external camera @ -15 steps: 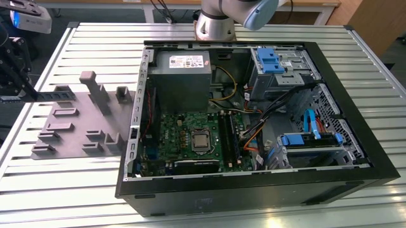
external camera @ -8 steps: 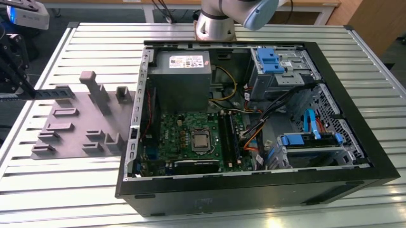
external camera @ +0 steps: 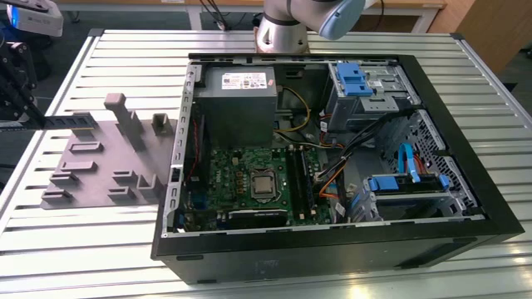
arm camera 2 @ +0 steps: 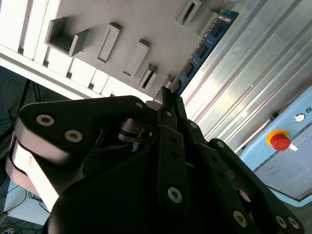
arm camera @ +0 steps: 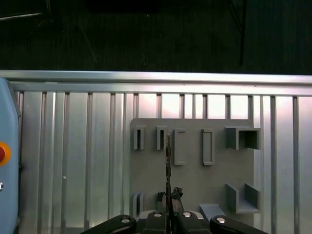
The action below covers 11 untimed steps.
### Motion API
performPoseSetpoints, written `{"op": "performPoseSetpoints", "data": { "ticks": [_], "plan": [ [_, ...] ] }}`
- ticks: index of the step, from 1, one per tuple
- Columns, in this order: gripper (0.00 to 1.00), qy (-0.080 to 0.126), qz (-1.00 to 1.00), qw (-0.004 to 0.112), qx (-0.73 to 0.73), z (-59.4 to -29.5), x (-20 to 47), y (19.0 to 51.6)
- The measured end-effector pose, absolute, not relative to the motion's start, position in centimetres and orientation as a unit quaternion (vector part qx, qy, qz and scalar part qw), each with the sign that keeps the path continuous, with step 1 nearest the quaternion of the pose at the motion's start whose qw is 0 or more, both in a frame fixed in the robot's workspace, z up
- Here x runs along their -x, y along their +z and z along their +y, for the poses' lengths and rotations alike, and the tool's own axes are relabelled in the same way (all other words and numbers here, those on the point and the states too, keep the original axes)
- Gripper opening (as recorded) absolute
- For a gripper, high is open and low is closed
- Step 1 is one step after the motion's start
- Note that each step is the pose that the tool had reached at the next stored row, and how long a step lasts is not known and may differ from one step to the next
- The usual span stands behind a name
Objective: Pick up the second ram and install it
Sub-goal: 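Pick up the second ram and move it above second insertion slot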
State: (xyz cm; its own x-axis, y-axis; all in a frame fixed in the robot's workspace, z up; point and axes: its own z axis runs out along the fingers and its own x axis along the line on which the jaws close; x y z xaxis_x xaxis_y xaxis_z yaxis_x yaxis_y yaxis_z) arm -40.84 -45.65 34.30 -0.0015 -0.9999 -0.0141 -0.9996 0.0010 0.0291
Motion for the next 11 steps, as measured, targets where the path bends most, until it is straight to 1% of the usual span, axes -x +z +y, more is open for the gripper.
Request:
{"op": "performPoseSetpoints", "data": {
  "ticks": [11],
  "plan": [
    [0.14,-0.015,-0.707,0.005,-0.707,-45.65,40.84,35.26]
  ]
}}
